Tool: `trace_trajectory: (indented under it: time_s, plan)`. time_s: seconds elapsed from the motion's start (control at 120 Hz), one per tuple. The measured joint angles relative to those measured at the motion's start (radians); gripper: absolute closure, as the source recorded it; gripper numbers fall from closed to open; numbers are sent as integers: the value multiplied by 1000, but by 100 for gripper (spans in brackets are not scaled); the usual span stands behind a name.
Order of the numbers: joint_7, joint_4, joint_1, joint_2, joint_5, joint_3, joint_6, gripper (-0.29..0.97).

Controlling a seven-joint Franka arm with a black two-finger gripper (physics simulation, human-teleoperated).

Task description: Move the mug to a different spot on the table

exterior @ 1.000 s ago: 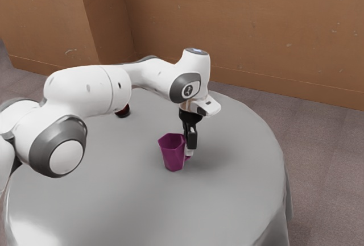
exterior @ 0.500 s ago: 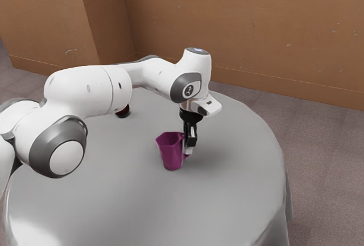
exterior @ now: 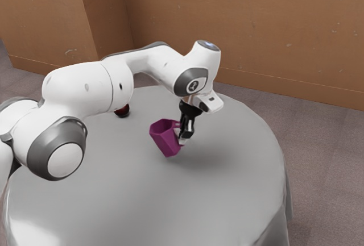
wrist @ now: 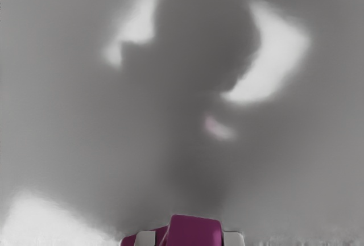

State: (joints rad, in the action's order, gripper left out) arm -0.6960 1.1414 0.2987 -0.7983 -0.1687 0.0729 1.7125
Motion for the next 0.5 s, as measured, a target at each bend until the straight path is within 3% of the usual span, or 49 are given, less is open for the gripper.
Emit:
trace_trajectory:
  time_s: [0.5]
  plan:
    - [30, 77, -34, 45, -135, 16, -98, 78]
